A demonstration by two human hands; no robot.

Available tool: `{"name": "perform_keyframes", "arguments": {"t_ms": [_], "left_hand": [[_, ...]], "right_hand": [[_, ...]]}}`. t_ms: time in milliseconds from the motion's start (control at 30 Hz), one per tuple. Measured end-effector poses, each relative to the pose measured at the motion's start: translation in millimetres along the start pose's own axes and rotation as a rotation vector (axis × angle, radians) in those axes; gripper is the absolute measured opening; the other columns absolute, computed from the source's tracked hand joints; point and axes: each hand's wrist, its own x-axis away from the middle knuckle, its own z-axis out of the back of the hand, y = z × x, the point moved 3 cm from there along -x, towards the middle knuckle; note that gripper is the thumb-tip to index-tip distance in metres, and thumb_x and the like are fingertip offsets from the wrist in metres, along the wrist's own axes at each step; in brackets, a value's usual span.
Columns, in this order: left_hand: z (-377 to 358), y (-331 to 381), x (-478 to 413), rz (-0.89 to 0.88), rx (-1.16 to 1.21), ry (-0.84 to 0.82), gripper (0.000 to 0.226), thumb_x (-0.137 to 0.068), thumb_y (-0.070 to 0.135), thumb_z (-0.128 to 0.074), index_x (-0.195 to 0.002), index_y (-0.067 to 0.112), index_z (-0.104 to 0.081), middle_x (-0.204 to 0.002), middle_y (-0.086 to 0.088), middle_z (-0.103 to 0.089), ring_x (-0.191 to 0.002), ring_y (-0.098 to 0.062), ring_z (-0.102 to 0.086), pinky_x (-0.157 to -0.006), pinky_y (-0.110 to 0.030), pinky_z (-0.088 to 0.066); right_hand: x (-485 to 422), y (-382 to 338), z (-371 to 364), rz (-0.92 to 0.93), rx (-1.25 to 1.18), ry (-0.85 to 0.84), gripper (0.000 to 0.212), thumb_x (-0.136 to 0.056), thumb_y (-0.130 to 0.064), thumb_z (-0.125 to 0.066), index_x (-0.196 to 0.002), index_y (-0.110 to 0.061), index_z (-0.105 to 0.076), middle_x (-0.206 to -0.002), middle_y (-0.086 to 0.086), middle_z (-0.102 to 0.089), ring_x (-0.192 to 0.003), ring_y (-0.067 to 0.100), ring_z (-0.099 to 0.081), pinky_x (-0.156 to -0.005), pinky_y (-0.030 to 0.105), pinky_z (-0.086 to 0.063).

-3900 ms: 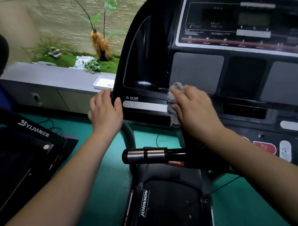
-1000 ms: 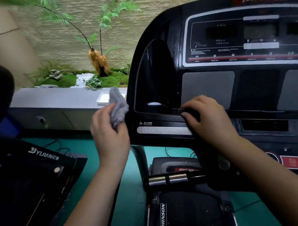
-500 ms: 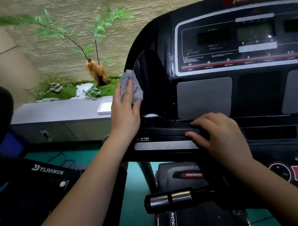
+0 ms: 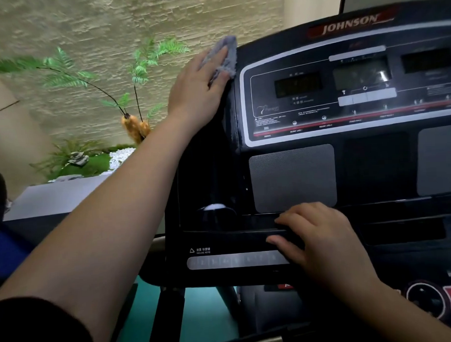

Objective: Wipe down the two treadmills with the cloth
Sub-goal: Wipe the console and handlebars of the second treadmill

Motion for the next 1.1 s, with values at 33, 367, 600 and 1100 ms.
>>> {"name": "perform_keyframes", "arguments": {"t_ms": [33, 367, 600, 1100], "left_hand": [[-0.3, 5.9, -6.2, -0.030, -0.011, -0.014, 0.050, -0.095, 0.049, -0.035, -0.143, 0.038, -0.038, -0.153, 0.001, -0.032, -0.141, -0.021, -0.028, -0.115, -0.036, -0.023], [-10.2, 28.4, 39.7, -0.081, -0.015, -0.019, 0.048, -0.100, 0.031, -0.038, -0.147, 0.024, -0.035, -0.158, -0.007, -0.021, -0.147, -0.029, -0.011, -0.119, -0.037, -0.006], [-25.0, 47.8, 128.4, -0.060, 0.161, -0.076, 0.049, -0.098, 0.012, -0.049, -0.145, 0.016, -0.037, -0.159, -0.009, -0.016, -0.147, -0.031, -0.006, -0.115, -0.025, -0.003], [-12.6, 60.3, 224.9, 0.001, 0.081, -0.396, 0.033, -0.098, 0.027, -0.048, -0.128, 0.022, -0.059, -0.141, 0.005, -0.051, -0.131, -0.014, -0.042, -0.112, -0.027, -0.026]], "right_hand": [[-0.3, -0.2, 0.2, 0.002, -0.002, 0.004, 0.036, -0.087, -0.053, -0.054, -0.095, -0.021, -0.069, -0.090, -0.007, -0.064, -0.082, 0.016, -0.059, -0.068, 0.034, -0.047], [0.9, 0.4, 1.1, -0.002, -0.036, 0.029, 0.031, -0.086, -0.049, -0.060, -0.093, -0.020, -0.068, -0.088, -0.006, -0.063, -0.080, 0.018, -0.058, -0.068, 0.035, -0.047], [3.0, 0.3, 2.9, 0.005, -0.051, 0.031, 0.028, -0.085, -0.045, -0.062, -0.092, -0.019, -0.069, -0.087, -0.004, -0.065, -0.078, 0.019, -0.058, -0.068, 0.035, -0.047], [10.5, 0.3, 10.7, -0.002, -0.032, 0.032, 0.027, -0.085, -0.040, -0.060, -0.100, -0.019, -0.070, -0.093, -0.003, -0.069, -0.086, 0.022, -0.063, -0.076, 0.036, -0.048]]}}
